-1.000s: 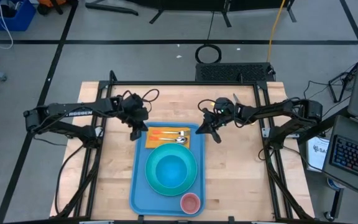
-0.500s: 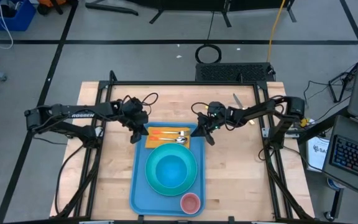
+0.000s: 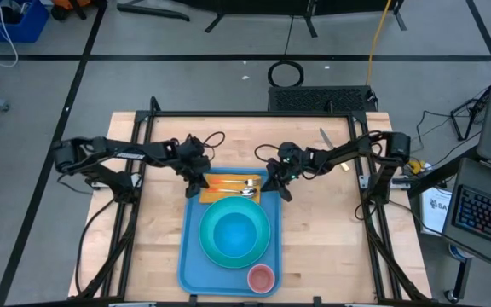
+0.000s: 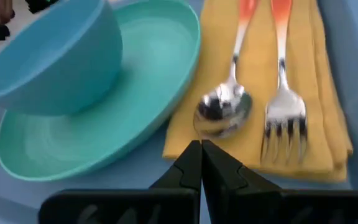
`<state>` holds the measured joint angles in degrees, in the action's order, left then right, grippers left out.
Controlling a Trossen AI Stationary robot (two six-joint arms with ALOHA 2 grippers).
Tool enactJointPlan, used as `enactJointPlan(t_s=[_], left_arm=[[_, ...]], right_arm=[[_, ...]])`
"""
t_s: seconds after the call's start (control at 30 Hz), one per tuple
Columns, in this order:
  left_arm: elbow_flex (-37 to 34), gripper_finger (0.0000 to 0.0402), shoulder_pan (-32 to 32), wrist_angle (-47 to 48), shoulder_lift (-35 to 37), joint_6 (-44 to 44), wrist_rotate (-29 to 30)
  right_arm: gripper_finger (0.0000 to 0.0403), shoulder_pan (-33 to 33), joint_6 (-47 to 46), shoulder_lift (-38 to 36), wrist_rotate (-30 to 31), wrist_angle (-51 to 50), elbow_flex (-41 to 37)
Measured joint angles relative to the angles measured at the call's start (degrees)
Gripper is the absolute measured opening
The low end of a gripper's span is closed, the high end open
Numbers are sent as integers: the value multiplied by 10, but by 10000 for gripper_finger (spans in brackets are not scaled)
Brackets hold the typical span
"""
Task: Set up tray
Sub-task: Adjust the orange napkin
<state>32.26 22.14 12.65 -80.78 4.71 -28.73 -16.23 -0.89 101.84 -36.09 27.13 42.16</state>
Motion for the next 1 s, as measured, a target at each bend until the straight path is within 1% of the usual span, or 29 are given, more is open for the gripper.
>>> enactJointPlan(t_s=[0.27, 0.57, 0.73, 0.83, 1.0], left_arm=[[0, 1, 0, -29, -14, 6, -2], [0, 0, 0, -36, -14, 5, 4], [0, 0, 0, -35, -14, 4, 7], [0, 0, 0, -35, -14, 3, 14], [0, 0, 0, -35, -14, 0, 32]], right_arm=[[0, 0, 0, 0, 1, -4, 0], [0, 0, 0, 0, 5, -4, 0], [0, 0, -17, 0, 6, -3, 0], [0, 4, -20, 0, 43, -3, 3], [0, 7, -20, 0, 40, -6, 10]])
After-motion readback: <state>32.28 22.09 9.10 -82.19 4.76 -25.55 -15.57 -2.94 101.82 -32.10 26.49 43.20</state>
